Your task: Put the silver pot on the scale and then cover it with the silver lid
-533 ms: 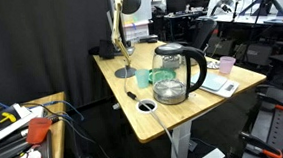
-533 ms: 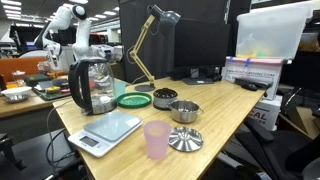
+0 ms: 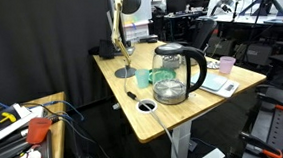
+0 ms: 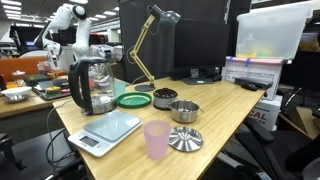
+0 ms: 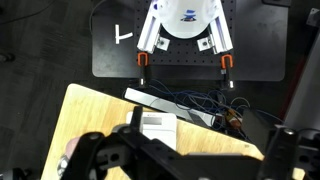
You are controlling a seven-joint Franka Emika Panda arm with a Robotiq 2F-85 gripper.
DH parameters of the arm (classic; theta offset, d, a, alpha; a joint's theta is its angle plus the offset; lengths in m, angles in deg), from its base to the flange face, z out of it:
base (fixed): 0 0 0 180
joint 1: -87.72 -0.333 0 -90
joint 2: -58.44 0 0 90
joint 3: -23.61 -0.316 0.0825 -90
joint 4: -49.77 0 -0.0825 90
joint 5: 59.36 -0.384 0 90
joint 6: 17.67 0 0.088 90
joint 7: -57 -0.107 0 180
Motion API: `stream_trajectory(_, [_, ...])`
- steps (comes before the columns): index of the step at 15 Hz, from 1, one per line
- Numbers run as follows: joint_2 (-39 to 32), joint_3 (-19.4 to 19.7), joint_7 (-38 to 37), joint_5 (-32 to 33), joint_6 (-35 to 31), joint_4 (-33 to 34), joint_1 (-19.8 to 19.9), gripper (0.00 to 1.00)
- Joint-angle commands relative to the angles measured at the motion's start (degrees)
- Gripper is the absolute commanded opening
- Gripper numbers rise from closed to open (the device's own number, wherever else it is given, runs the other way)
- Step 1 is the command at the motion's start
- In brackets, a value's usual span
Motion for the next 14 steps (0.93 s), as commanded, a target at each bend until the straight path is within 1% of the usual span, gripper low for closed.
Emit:
stream_trajectory(1, [0.0,0.2,-0.2,0.1,0.1,0.1,-0.3,1.00])
stream_trajectory(5, [-0.2,0.2,-0.1,0.2,-0.1,0.0,-0.3,1.00])
stream_trajectory(8, [-1.7,0.3,-0.8,0.3,-3.2,0.0,0.0,1.00])
stream_trajectory(14, [-11.2,1.0,-1.3,-0.6,-11.8,1.9,0.3,1.00])
